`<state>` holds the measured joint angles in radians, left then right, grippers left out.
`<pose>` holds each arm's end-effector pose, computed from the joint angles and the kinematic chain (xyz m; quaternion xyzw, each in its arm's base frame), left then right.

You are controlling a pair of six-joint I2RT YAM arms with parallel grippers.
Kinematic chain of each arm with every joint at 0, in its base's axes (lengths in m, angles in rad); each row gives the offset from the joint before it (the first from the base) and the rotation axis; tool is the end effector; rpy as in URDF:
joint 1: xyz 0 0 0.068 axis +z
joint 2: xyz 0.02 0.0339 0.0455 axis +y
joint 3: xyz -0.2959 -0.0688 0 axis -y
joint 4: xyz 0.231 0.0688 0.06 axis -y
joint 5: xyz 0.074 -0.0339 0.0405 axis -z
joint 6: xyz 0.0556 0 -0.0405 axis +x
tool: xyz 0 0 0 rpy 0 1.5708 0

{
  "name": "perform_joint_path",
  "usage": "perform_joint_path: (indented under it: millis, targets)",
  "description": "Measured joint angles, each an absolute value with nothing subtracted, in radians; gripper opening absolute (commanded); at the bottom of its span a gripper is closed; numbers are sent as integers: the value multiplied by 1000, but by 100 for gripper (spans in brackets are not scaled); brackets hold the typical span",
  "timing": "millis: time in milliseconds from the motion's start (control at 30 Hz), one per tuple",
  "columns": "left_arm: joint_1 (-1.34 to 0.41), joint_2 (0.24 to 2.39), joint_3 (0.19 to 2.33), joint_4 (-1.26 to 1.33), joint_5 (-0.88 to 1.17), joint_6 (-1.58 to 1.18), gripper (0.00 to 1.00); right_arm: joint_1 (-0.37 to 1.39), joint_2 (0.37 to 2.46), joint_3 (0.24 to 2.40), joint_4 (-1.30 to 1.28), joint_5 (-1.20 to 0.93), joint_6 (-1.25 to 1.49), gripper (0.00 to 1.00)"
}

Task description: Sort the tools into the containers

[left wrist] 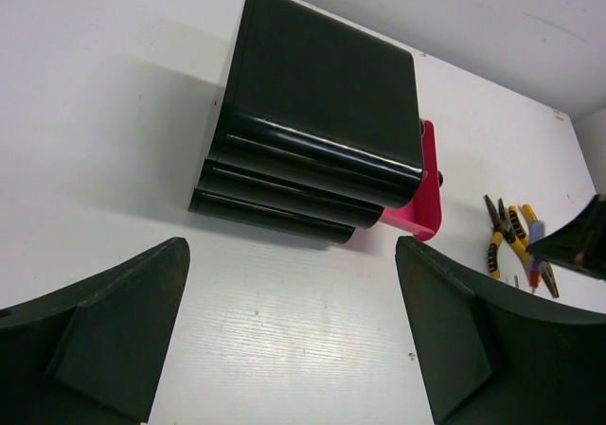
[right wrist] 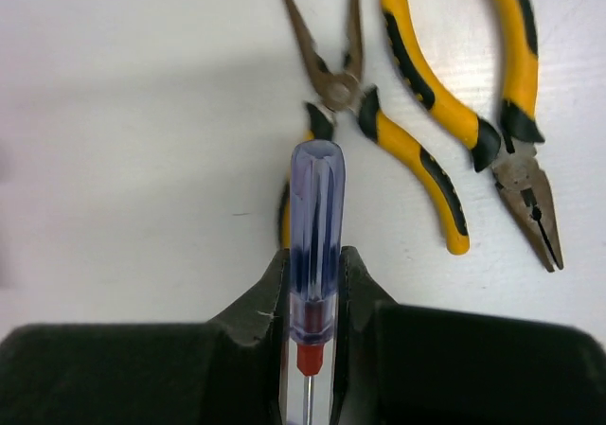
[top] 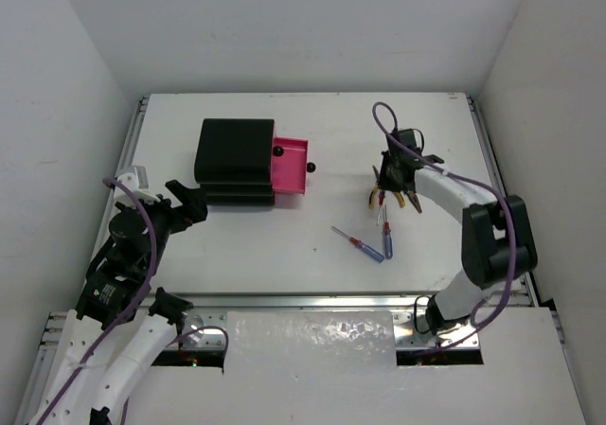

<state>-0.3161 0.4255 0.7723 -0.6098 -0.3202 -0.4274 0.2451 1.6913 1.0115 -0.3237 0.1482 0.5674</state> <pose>0.0717 -0.0051 0.3376 -0.1404 0.7770 -0.1002 0.6054 0.3340 0.0751 0.1999 0.1741 0.9417 0.0450 0.2845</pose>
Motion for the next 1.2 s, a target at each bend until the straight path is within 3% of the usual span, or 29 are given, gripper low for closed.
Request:
perform_joint_path:
  millis: [267, 467, 600, 900, 1200]
  targets:
    - [-316, 426, 772, -610, -320, -427, 89, 327, 1530, 1028, -257, 36, 523, 12]
    - [-316, 426, 772, -610, -322, -427, 89, 483, 1648, 1231, -194, -112, 402, 12]
    - [-316, 427, 772, -610, -326, -427, 89, 498, 1756, 1375, -93, -166, 385, 11]
    - [-316, 437, 772, -610, -327, -428, 89, 498, 1913, 1412, 50, -176, 424, 9]
    - [-316, 439, 772, -610, -324, -427, 89, 500, 1932, 1486, 40, -146, 490, 10]
